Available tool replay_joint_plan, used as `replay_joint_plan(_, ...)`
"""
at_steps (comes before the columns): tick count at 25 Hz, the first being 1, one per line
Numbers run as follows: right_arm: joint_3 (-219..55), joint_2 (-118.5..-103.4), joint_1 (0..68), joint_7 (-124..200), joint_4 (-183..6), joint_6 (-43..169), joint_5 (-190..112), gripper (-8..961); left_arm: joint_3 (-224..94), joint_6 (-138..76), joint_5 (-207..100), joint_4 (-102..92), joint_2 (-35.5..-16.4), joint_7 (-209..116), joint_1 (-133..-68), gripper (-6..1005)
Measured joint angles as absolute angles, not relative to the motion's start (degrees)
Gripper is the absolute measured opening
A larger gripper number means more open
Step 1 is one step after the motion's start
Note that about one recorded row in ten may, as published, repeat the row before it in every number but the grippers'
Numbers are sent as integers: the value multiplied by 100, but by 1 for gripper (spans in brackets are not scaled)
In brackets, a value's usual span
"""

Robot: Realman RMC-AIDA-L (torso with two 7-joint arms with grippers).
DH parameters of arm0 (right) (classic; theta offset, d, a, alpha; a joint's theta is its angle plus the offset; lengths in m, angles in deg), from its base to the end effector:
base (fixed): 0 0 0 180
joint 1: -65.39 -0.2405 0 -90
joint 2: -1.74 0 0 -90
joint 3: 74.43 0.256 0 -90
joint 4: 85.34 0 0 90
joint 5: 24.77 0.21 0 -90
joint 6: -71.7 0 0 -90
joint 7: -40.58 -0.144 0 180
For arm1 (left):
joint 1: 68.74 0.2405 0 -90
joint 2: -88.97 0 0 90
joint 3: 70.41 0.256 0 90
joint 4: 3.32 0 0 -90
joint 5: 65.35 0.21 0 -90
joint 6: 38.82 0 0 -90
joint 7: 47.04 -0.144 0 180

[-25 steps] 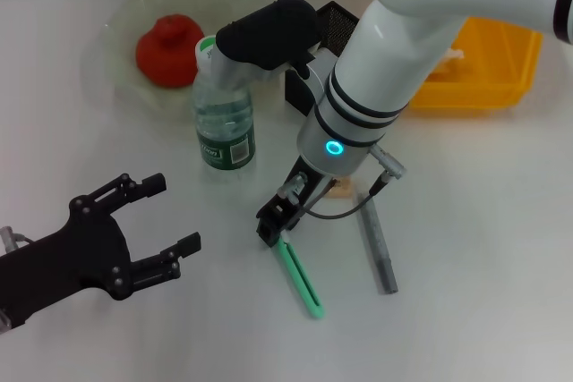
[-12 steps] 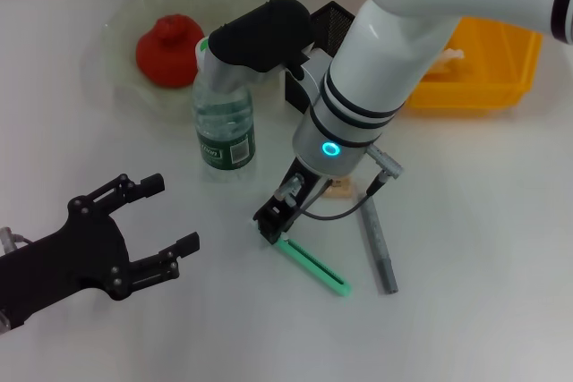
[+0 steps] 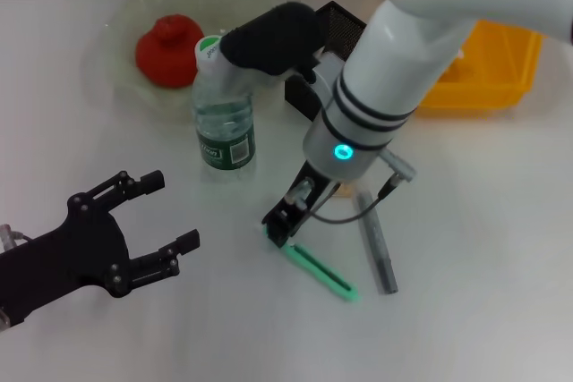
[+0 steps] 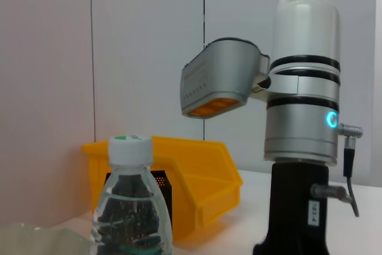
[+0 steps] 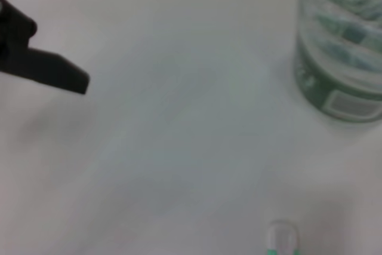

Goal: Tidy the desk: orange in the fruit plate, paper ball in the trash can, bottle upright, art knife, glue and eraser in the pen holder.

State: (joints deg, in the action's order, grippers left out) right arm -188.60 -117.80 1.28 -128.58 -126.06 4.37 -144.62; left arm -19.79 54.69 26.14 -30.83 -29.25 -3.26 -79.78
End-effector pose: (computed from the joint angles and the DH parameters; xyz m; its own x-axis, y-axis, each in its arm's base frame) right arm 0.0980 0.3511 -0.1415 0.6461 -0.6810 0.3448 -0.6163 -0.7319 -0.2906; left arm -0.3213 0.2261 -0.0135 0.7757 0.0535 0.6288 0.3528 -0.8629 -0.3618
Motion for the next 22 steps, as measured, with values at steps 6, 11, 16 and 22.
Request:
replay_joint_plan(6, -17370, -11776, 896, -12862, -13923, -352, -15713, 87, -1978, 5479, 2604, -3082, -2924, -303, -8011, 842)
replay_joint_plan(11, -16442, -11755, 1428, -12763, -15061, -982, -16145, 65, -1968, 5479, 2607, -3083, -2924, -277, -8037, 842)
replay_joint_plan(16, -16657, -11771, 1421, -12540, -15006, -1287, -16140, 131, -1961, 5481, 2611, -3083, -2932, -267, -8090, 842)
replay_joint_plan(22, -17420, -11809, 1283, -12550, -14716, -1065, -16001, 211, -1973, 5443, 2615, -3081, -2933, -265, -8122, 842)
